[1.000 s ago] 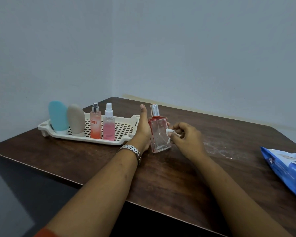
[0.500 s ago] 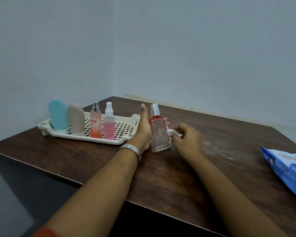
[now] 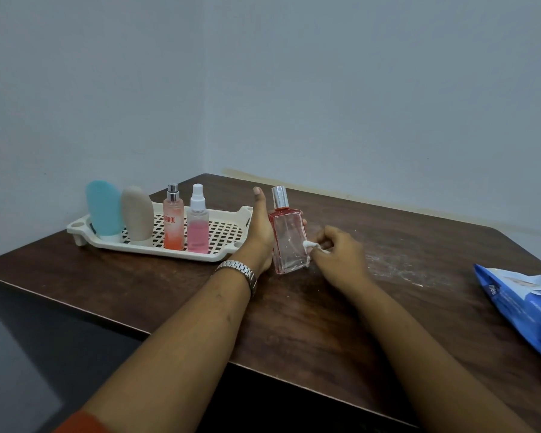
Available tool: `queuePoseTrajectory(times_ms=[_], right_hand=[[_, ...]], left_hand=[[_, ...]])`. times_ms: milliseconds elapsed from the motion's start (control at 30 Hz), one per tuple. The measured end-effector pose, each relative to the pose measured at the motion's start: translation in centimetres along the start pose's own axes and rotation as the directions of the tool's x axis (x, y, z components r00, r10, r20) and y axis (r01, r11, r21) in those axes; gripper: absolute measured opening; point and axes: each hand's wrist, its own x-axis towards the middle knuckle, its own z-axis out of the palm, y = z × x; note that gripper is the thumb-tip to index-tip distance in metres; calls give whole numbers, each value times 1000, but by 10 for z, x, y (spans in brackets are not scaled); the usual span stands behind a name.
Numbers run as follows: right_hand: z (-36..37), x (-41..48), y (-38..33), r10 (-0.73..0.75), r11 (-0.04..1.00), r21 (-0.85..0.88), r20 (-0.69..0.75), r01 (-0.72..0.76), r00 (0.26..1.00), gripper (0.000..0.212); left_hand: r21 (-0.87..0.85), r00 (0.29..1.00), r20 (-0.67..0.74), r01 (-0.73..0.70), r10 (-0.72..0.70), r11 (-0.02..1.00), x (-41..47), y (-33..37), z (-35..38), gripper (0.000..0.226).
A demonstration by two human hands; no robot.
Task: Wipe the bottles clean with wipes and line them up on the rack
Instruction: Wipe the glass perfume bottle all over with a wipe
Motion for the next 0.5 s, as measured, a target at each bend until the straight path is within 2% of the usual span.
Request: queuePoseTrajectory(times_ms=[133,233,367,433,500], right_hand=[[-3,1,1,84,996,-36,93,-81,992,17],[-2,2,2,117,992,-47,83,-113,990,22],[-3,-5,-5,65,992,94,140,-79,988,17],[-3,-7,-9,26,992,118,156,-44,987,15],[-1,-6,-9,14,996,85,112,-24,994,17]], left_hand=[[-8,1000,-12,-11,11,1000,1,0,-1,95],[-12,1000,-18,-5,5,1000,1,-1,-1,94],[-43,999,-39,-4,3,999,4,-1,-1,94],[-70,999,-43,2,-5,998,6,-1,-1,95],[-81,999,-53,-8,4,997,6,-2,-1,93]])
